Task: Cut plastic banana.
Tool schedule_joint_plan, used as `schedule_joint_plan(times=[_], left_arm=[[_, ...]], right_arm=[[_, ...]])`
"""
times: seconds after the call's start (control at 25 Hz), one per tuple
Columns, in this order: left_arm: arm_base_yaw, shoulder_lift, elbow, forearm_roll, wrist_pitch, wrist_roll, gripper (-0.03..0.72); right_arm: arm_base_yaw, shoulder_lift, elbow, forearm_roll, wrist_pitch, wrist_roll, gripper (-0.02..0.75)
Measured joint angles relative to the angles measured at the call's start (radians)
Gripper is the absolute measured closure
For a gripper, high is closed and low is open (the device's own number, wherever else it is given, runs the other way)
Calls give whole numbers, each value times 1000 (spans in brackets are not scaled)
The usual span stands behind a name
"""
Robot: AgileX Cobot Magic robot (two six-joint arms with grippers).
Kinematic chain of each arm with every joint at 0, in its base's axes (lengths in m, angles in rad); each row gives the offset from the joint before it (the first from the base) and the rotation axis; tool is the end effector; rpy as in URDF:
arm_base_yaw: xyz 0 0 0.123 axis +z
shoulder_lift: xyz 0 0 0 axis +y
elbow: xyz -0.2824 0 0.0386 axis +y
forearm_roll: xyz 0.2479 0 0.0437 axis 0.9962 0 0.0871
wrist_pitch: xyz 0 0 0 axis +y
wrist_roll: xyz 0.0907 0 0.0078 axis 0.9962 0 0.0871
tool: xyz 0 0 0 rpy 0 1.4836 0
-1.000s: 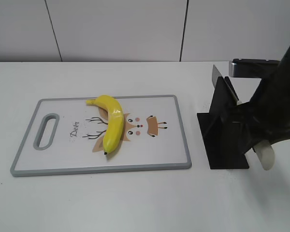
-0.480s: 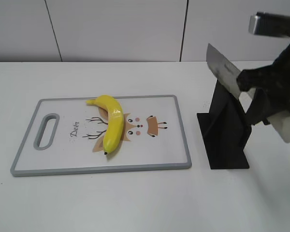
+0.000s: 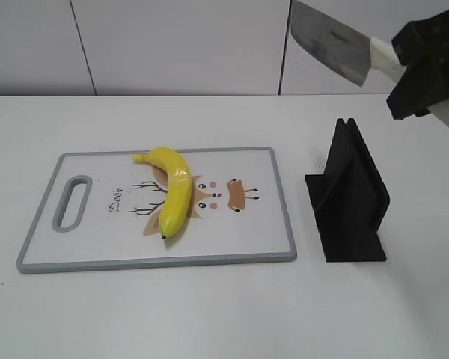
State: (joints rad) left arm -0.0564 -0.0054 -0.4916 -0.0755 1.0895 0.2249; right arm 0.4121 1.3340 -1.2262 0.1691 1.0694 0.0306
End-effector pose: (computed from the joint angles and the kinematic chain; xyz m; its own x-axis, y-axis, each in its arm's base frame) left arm -0.0064 -0.0057 0.2727 -0.4520 0.2142 -0.8660 0.2037 0.9699 0.1336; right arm 0.2369 0.1182 0.3437 -0.8563 -0.2531 -0.4503 -0.3656 0.9128 0.1821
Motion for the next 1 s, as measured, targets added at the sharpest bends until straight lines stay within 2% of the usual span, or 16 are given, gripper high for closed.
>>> schedule_joint_plan(times=[0.2, 0.48, 0.72, 0.88, 1.0], left_arm=[[0, 63, -20, 3, -22, 0, 199], [0, 377, -79, -2, -203, 46, 199], [0, 689, -231, -141, -309, 347, 199], [0, 905, -408, -228, -306, 517, 199], [-15, 1059, -556, -251, -262, 638, 199]], right_arm=[[0, 6, -5, -21, -31, -183, 568], [-1, 121, -100, -24, -61, -318, 568], [-1, 275, -269, -24, 1, -429, 568], [-2, 380, -364, -8, 47, -554, 568], [-5, 452, -412, 28, 62, -662, 568]])
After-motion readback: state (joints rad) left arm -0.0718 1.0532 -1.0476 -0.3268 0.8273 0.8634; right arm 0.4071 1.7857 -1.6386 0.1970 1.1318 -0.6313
